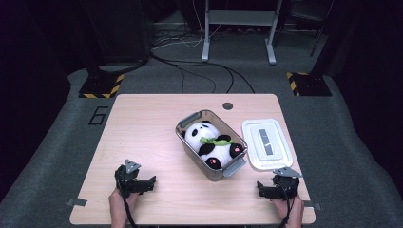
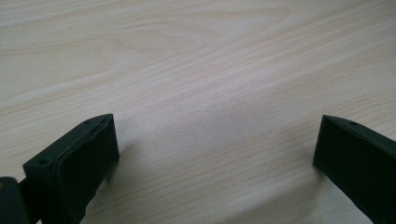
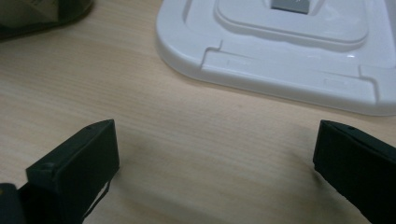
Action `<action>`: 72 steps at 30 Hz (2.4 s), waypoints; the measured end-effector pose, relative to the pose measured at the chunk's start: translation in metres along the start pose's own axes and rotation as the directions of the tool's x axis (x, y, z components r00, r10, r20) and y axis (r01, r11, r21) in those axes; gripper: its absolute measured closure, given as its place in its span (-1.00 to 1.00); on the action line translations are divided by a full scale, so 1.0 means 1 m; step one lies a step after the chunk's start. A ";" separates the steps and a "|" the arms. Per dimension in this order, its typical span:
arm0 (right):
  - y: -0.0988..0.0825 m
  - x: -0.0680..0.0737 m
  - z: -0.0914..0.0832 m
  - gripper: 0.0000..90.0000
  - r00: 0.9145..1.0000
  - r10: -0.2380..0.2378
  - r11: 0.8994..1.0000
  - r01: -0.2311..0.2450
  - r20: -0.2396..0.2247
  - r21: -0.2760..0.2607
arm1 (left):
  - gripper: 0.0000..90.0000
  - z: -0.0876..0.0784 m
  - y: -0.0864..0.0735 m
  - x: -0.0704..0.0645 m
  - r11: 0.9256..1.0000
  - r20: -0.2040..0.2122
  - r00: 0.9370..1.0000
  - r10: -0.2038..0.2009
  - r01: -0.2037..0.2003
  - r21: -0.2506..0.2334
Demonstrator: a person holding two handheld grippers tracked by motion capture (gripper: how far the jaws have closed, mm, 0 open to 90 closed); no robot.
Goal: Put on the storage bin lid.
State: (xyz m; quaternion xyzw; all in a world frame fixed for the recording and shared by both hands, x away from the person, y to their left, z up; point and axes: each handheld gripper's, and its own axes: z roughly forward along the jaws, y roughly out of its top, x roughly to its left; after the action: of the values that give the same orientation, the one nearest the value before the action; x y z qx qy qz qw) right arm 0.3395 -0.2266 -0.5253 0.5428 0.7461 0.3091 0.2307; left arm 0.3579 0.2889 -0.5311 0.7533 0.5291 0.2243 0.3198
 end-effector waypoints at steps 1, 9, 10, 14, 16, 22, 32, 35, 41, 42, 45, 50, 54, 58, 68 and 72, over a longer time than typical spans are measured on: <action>0.002 -0.002 0.000 -1.00 1.000 0.007 1.000 -0.007 0.002 -0.007 | -1.00 0.000 0.000 0.000 1.000 0.000 1.000 0.000 0.000 -0.001; 0.035 -0.013 0.006 -1.00 0.999 -0.027 0.999 0.027 0.019 -0.038 | -1.00 0.000 0.000 0.000 1.000 0.001 1.000 -0.001 0.001 -0.002; 0.039 -0.015 0.008 -1.00 1.000 -0.027 0.999 0.028 0.016 -0.037 | -1.00 0.000 0.000 0.000 1.000 0.002 1.000 -0.001 0.001 -0.002; 0.054 -0.021 0.018 -1.00 1.000 -0.029 0.999 0.029 0.008 -0.044 | -1.00 0.000 0.000 0.000 1.000 0.002 1.000 0.001 -0.001 -0.002; 0.061 -0.024 0.025 -1.00 1.000 -0.023 0.999 0.023 0.003 -0.039 | -1.00 0.000 0.000 0.000 1.000 0.003 1.000 0.000 0.000 -0.002; 0.082 -0.035 0.048 -1.00 0.999 -0.031 0.999 0.032 0.010 -0.012 | -1.00 0.000 0.000 0.000 1.000 0.006 1.000 0.004 -0.004 0.001; 0.112 -0.051 0.083 -0.59 1.000 0.030 0.998 -0.029 -0.004 0.056 | -1.00 0.000 0.001 0.001 1.000 0.006 1.000 0.011 -0.011 0.008; 0.113 -0.053 0.086 -0.31 0.999 0.034 0.999 -0.034 0.021 0.023 | -1.00 0.000 0.001 0.001 1.000 0.006 1.000 0.012 -0.012 0.006; 0.120 -0.058 0.091 0.11 0.996 0.088 0.996 -0.088 0.001 0.019 | -1.00 0.000 0.001 0.001 1.000 0.007 1.000 0.012 -0.012 0.008; 0.120 -0.058 0.092 0.19 0.996 0.092 0.995 -0.092 0.010 0.025 | -1.00 0.000 0.001 0.001 1.000 0.006 1.000 0.013 -0.013 0.006; 0.120 -0.058 0.092 0.26 0.996 0.079 0.997 -0.079 0.029 0.020 | -1.00 0.000 0.000 0.001 1.000 0.006 1.000 0.012 -0.012 0.007; 0.120 -0.056 0.092 0.43 0.995 0.084 0.996 -0.086 0.053 0.019 | -1.00 0.000 0.000 0.001 1.000 0.006 1.000 0.012 -0.012 0.008; 0.120 -0.057 0.091 0.48 0.994 0.089 0.996 -0.090 0.056 0.015 | -1.00 0.000 0.001 0.001 1.000 0.006 1.000 0.013 -0.013 0.006; 0.120 -0.059 0.086 0.48 0.997 0.071 0.997 -0.073 0.043 0.032 | -1.00 0.000 0.001 0.001 1.000 0.006 1.000 0.012 -0.012 0.008; 0.129 -0.064 0.058 0.48 0.998 0.067 0.998 -0.067 0.006 0.016 | -1.00 0.000 0.001 0.001 1.000 0.006 1.000 0.013 -0.013 0.007; 0.135 -0.063 0.048 0.48 0.998 0.055 0.998 -0.055 0.003 0.013 | -1.00 0.000 0.001 0.001 1.000 0.006 1.000 0.012 -0.012 0.008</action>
State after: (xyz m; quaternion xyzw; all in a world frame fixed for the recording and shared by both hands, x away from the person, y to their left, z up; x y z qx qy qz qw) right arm 0.4818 -0.2470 -0.4622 0.5651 0.7325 0.3098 0.2195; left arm 0.3584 0.2895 -0.5307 0.7584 0.5245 0.2219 0.3170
